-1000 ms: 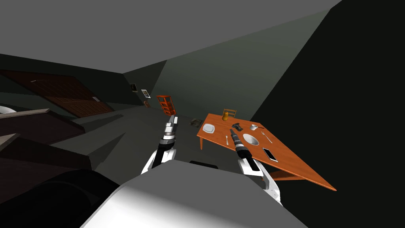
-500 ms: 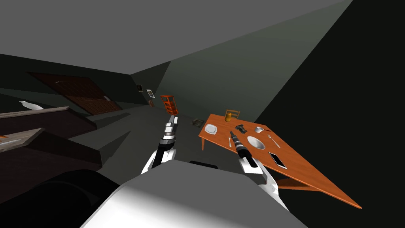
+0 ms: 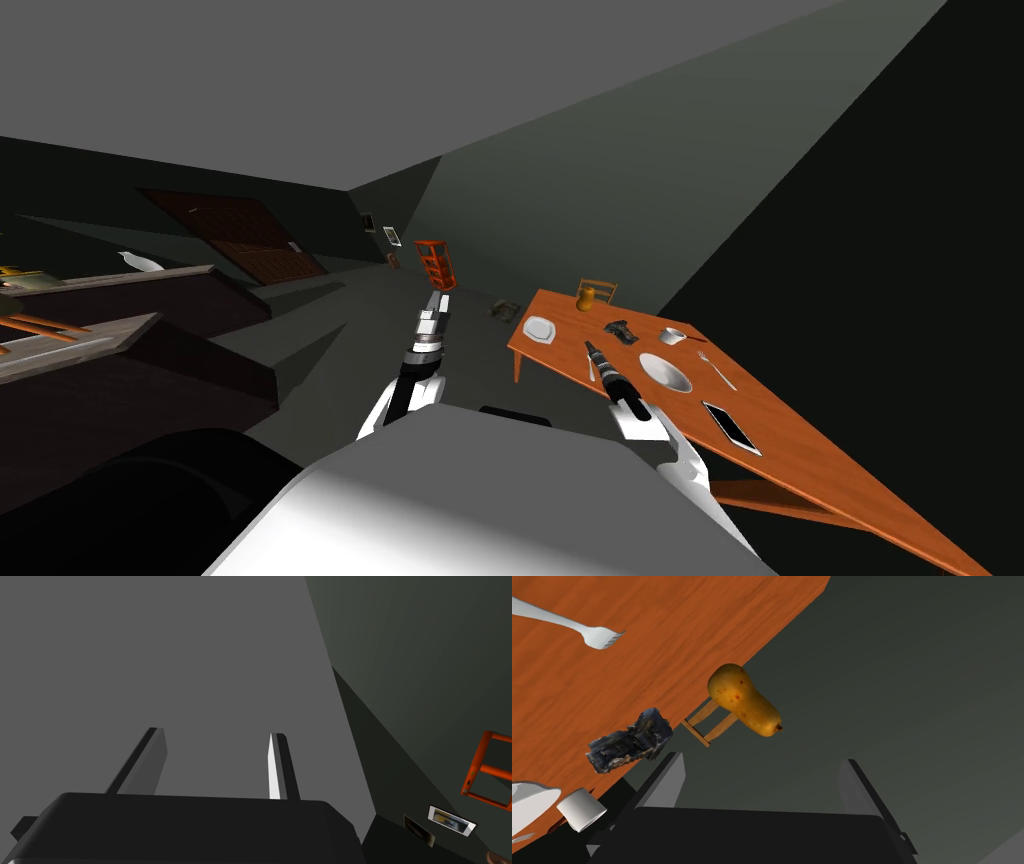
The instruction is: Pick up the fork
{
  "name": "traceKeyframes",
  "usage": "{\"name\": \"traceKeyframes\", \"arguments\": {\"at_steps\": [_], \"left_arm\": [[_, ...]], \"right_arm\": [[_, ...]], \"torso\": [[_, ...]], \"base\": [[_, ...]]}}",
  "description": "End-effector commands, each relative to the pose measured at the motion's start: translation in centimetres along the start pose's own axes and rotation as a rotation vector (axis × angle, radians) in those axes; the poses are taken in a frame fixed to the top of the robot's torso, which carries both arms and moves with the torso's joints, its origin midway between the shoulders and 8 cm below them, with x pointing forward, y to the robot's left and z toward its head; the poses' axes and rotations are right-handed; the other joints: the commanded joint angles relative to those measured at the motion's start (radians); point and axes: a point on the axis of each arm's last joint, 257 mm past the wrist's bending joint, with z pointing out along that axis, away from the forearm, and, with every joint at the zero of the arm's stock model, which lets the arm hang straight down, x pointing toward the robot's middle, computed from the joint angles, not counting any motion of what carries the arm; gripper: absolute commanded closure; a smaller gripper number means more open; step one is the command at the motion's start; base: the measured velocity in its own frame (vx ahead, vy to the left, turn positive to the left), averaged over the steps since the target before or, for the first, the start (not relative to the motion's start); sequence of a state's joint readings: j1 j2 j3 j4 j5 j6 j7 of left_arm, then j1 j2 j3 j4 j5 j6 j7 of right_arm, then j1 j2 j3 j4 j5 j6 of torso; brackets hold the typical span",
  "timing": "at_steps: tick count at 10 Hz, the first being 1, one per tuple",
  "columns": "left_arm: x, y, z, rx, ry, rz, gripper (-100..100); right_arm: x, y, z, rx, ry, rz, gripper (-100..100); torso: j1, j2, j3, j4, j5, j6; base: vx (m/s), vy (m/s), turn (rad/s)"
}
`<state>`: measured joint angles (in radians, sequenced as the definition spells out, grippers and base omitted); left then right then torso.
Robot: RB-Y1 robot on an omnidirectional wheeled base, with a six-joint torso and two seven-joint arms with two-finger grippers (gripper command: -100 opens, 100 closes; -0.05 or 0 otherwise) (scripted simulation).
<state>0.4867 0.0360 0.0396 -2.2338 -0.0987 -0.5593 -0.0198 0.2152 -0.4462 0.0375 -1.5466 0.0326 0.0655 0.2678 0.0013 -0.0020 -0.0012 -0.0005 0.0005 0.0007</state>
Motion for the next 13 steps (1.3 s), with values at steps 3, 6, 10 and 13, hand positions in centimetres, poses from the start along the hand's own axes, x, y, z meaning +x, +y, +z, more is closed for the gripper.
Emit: {"name": "traceKeyframes", "arguments": {"at_steps": [3,6,10,13], "left_arm": [[0.0,0.0,0.0,0.0,0.0,0.0,0],[0.0,0.0,0.0,0.0,0.0,0.0,0],[0.0,0.0,0.0,0.0,0.0,0.0,0],[0.0,0.0,0.0,0.0,0.0,0.0,0]], "right_arm": [[0.2,-3.8,0.8,0.097,0.027,-0.067,-100],[0.7,-7.3,0.7,0.173,0.05,-0.098,-100],[0.9,-11.7,0.4,0.278,0.08,-0.161,-100],[1.0,-15.8,-0.3,0.379,0.11,-0.221,-100]], "torso": [[0.0,0.0,0.0,0.0,0.0,0.0],[0.001,0.0,0.0,0.0,0.0,0.0],[0.0,0.0,0.0,0.0,0.0,0.0],[0.001,-0.001,-0.001,0.0,0.0,0.0]], "base": [[0.033,0.024,0.077],[0.037,0.024,0.05],[0.041,0.019,0.058],[0.051,0.024,0.072]]}}
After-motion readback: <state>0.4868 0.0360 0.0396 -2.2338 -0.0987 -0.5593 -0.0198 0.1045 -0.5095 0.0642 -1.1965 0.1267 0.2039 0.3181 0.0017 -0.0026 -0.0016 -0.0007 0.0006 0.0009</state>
